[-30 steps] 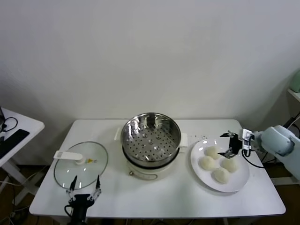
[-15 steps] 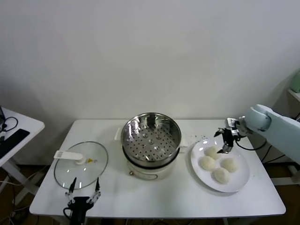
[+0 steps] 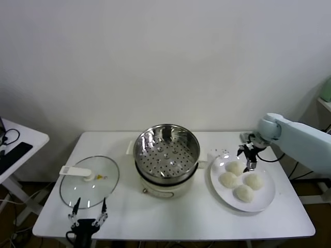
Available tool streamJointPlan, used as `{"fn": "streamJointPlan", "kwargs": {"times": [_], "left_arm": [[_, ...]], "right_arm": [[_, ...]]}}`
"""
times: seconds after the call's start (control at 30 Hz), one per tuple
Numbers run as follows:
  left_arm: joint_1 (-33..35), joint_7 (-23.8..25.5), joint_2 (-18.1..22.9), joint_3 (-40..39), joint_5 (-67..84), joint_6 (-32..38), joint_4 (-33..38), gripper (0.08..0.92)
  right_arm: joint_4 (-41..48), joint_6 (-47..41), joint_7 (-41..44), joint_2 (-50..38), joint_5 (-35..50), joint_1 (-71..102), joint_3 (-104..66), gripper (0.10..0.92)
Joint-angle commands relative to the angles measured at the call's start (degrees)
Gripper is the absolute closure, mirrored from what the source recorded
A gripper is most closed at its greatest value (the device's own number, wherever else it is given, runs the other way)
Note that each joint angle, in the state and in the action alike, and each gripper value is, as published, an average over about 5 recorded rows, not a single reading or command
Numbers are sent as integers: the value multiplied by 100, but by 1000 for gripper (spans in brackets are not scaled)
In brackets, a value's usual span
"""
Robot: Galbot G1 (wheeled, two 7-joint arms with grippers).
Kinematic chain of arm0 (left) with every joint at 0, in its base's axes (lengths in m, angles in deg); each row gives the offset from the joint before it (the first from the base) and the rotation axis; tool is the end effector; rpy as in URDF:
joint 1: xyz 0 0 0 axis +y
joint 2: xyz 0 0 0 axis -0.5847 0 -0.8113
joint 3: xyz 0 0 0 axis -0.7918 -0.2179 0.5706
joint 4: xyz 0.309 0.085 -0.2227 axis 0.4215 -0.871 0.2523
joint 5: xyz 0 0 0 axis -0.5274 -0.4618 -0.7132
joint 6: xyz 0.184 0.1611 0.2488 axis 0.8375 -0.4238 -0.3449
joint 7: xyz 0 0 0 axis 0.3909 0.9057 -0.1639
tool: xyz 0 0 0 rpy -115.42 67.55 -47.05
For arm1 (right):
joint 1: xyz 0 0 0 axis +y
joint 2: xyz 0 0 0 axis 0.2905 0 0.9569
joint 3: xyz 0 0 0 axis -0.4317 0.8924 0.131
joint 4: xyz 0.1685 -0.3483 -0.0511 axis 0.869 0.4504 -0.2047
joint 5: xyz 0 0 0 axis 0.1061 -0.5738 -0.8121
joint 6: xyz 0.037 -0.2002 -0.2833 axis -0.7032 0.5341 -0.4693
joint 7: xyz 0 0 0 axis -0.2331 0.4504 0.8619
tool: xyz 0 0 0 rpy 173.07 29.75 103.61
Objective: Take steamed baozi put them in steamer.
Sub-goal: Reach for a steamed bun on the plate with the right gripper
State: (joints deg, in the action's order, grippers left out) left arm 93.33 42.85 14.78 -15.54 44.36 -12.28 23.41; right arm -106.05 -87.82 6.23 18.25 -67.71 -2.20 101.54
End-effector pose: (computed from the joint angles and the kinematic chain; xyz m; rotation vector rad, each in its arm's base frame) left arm 0.0706 0.0541 -0.4317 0.1663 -3.0388 -0.2876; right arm 0.5835 -0.2008 -0.1969 1.2286 -1.2836 1.3155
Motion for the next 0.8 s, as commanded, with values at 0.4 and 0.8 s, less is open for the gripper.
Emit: {"fn": "streamJointPlan", "kwargs": {"times": [0.4, 0.8], "left_arm": [[-13, 35, 13, 50, -103, 46, -92, 177], [-48, 34, 15, 47, -155, 88, -182, 177]], "right_arm": [[857, 171, -95, 464, -387, 589, -393, 203], [1151, 253, -178, 684, -398, 733, -609, 203]]}}
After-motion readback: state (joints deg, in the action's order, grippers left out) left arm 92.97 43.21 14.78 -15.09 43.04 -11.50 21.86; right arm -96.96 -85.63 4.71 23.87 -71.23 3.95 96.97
